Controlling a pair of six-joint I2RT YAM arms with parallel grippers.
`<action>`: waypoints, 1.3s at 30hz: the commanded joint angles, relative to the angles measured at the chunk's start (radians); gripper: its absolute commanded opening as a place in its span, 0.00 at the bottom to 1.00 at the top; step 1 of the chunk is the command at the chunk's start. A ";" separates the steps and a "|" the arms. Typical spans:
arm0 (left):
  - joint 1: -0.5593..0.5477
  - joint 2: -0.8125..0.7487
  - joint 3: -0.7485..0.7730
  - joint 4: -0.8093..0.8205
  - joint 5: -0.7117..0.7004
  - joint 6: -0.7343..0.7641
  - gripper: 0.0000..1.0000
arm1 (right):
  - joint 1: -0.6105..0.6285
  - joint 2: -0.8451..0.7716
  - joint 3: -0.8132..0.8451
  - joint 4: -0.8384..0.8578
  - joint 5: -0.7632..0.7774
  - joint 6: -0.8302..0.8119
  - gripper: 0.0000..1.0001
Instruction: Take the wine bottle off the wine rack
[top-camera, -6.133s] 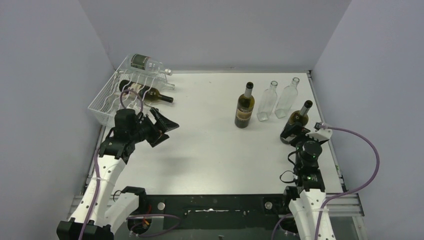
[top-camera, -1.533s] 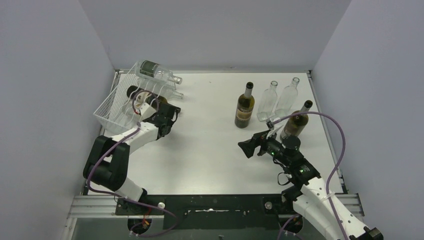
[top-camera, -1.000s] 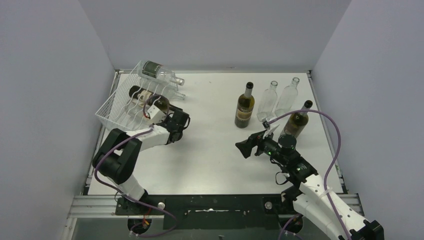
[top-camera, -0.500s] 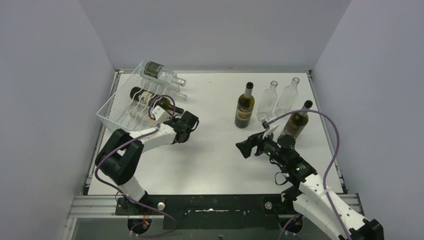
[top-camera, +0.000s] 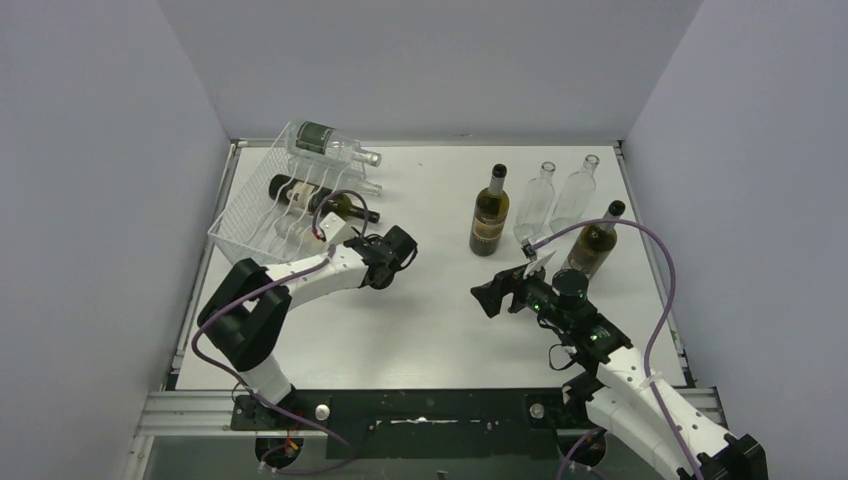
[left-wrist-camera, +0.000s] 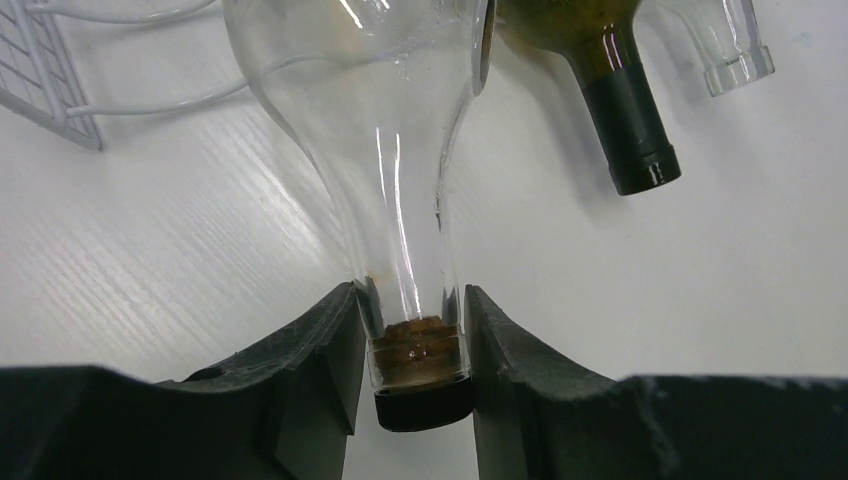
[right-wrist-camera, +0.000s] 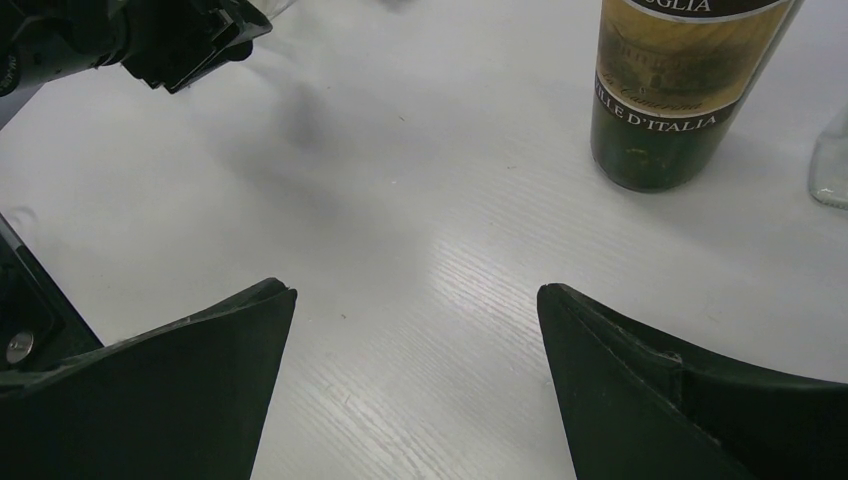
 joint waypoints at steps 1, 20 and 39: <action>-0.034 -0.084 0.071 0.140 0.032 -0.020 0.00 | 0.007 0.012 0.011 0.065 0.004 -0.014 0.98; 0.009 0.023 -0.093 0.324 0.141 0.031 0.18 | 0.015 -0.009 0.021 0.029 0.029 -0.026 0.98; 0.131 0.057 -0.161 0.416 0.260 0.150 0.53 | 0.016 -0.023 0.004 0.035 0.041 -0.016 0.98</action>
